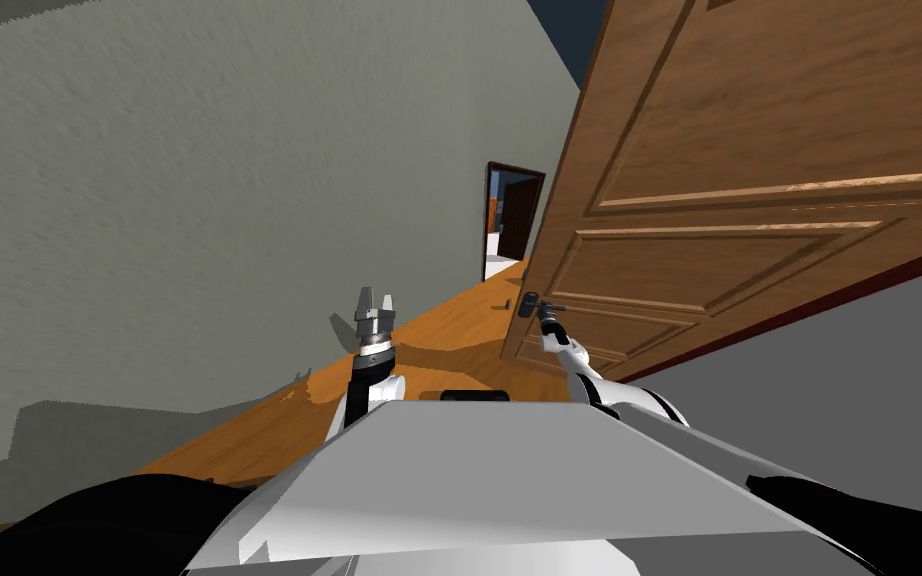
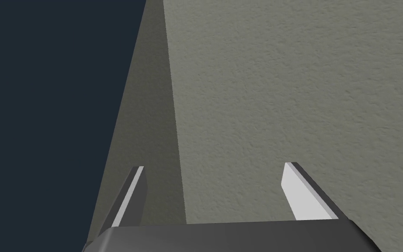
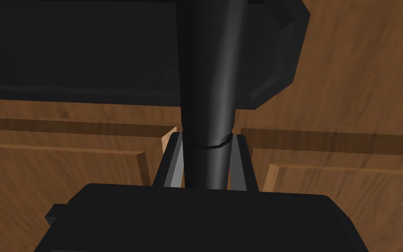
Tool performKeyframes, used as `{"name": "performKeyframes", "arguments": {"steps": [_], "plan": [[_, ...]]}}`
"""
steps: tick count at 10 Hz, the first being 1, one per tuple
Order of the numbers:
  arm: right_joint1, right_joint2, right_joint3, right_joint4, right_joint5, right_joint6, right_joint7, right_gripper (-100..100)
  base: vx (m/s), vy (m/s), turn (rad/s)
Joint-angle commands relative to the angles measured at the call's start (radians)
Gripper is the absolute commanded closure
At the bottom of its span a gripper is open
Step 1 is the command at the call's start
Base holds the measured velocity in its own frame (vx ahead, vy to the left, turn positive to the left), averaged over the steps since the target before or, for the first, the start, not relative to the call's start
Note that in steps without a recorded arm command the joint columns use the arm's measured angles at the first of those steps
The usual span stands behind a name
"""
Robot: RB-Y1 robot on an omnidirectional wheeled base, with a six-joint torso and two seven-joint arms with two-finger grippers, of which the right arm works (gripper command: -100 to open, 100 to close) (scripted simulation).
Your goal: Push the door open
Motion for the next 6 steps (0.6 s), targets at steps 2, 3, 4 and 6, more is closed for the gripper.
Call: {"name": "performKeyframes", "arguments": {"steps": [2,3,4,6], "plan": [[0.018,-0.001,-0.009,-0.039,-0.003,0.014,0.003,100,0.111,0.043,-0.030],[0.021,-0.008,-0.027,-0.037,-0.009,0.014,0.011,100,0.156,0.059,-0.046],[0.023,-0.010,-0.035,-0.037,-0.012,0.013,0.014,100,0.207,0.072,-0.079],[0.033,-0.005,-0.034,-0.037,-0.011,0.017,0.014,100,0.134,0.038,-0.041]]}}
